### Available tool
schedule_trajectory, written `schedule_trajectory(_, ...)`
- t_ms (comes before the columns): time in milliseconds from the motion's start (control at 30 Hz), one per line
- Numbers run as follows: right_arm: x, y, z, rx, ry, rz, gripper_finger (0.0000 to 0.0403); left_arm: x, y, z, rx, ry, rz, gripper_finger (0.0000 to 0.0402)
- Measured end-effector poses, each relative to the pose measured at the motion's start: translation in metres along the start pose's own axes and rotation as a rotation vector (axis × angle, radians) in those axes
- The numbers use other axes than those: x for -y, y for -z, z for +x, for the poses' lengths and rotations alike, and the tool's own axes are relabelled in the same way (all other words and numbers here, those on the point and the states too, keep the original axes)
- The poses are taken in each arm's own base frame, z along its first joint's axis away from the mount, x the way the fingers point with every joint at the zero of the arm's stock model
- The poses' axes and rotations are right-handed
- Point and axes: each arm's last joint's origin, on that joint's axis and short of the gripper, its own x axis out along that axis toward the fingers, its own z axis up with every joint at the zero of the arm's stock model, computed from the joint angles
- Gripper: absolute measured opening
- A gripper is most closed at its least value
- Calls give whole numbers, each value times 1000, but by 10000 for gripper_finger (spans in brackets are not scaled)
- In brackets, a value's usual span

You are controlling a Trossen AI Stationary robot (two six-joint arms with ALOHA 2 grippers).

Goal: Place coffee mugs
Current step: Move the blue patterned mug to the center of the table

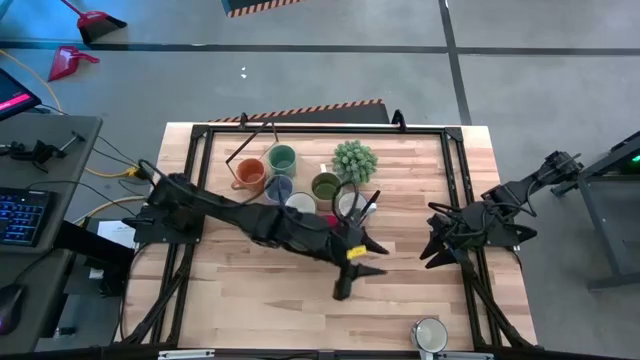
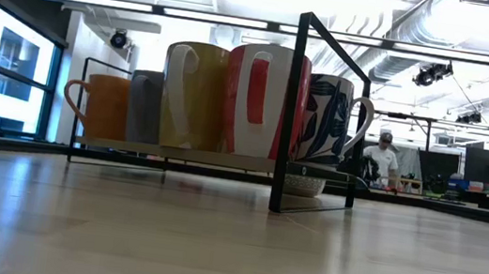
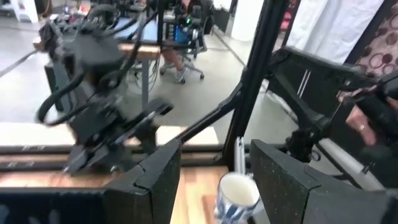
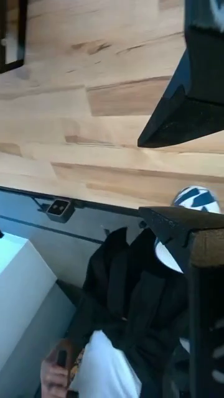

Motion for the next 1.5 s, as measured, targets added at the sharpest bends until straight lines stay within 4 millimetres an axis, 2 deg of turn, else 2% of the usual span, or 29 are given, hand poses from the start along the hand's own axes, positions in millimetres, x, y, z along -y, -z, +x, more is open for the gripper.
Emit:
schedule_trajectory(200,5,5,0,-55,47,20,145,23,-6,22,39,0,8,179)
schedule_trajectory(433,8,9,-1,-103,71,27,145,37,13,54,22,3,-65,179)
schedule_trajectory(733,9,11,-1,-132,81,6,145,50,29,85,17,42,5,179)
schedule_trajectory(900,10,14,-2,-179,62,14,145,53,45,92,-32,65,-49,179)
schedule_trajectory(1067,12,16,-2,-209,77,21,145,52,50,95,-46,47,-18,170)
schedule_trajectory(1200,12,17,-2,-210,80,21,145,42,27,80,-46,1,55,151)
schedule_trajectory(1333,11,16,-2,-199,70,14,145,29,-8,46,-66,-45,118,134)
schedule_trajectory(1500,9,13,-1,-165,47,-25,145,18,-32,-7,-239,-68,170,118)
